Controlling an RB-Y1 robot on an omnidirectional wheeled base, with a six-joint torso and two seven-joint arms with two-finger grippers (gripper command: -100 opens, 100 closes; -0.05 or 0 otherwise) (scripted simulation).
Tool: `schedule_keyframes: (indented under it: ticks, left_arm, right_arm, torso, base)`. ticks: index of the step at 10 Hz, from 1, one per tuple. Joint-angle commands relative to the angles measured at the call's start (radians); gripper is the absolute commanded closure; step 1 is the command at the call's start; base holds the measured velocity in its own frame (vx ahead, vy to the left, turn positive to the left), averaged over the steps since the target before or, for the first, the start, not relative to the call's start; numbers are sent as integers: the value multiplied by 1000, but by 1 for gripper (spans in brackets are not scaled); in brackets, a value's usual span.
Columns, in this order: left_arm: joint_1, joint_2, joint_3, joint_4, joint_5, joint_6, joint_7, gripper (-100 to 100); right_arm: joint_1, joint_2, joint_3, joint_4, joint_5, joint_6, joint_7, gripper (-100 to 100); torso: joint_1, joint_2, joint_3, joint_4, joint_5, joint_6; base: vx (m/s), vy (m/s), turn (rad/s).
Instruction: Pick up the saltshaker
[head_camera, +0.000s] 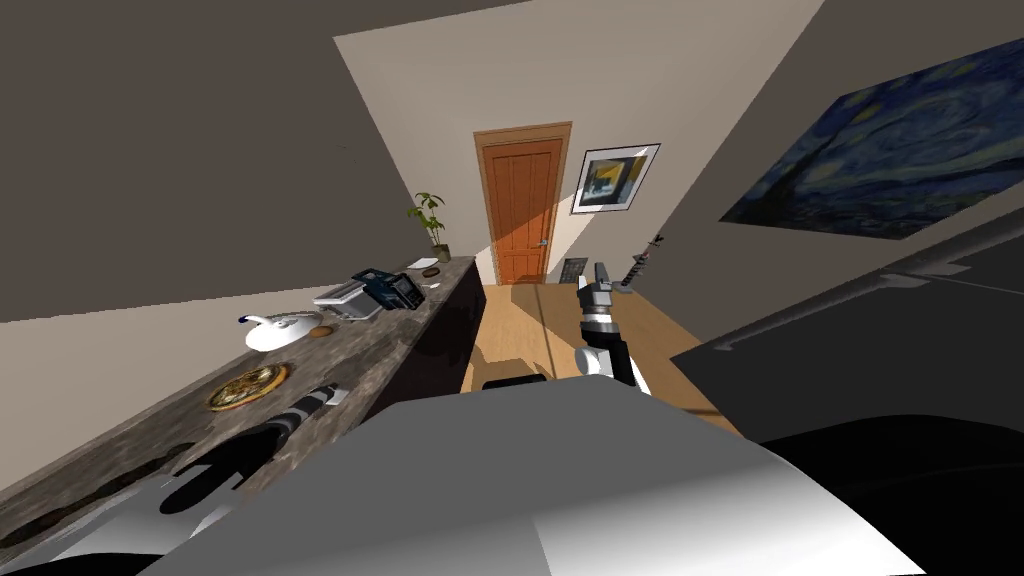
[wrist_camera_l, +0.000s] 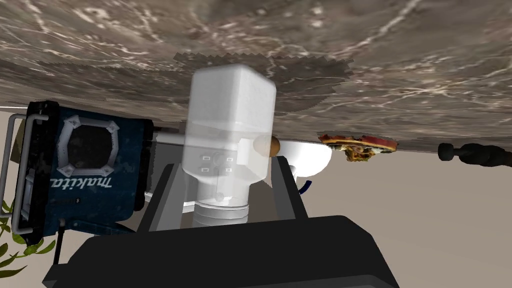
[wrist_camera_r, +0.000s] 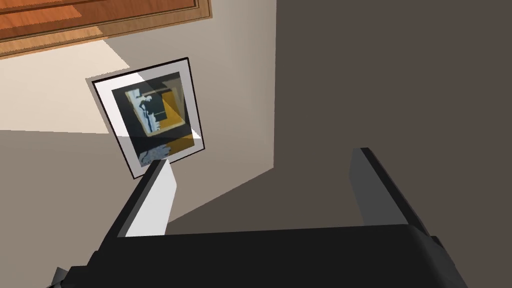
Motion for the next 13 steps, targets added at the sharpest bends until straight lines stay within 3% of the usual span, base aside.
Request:
schedule_keyframes:
  ticks: [1,5,6,8,13]
  left_arm:
    - [14,-3,-1,-38,-11,-6,-12,100]
    - [93,-18,-5,-150,-71,-71,-62,100]
    - [93,-18,-5,-163,-71,-71,-62,100]
    - [146,-28,-8,-240,-112,-113,-96,100]
    - [198,-38,-11,-329,-152,-156,-130,100]
  right_arm:
    - [0,0,0,0,0,0,0,0]
    - [0,0,0,0,0,0,0,0]
    - [0,0,0,0,0,0,0,0]
    - [0,0,0,0,0,0,0,0]
    - [0,0,0,0,0,0,0,0]
  torso:
    - [0,0,0,0,0,0]
    - [1,0,0,0,0,2]
    - [-2,-4,-2,-1,1,4]
    - [1,-1,-1,0,0,3]
    - [-1,-1,-1,0,0,4]
  base:
    - [214,82,388]
    - [181,54,328]
    - [183,23,318]
    - [209,62,399]
    - [163,3,295]
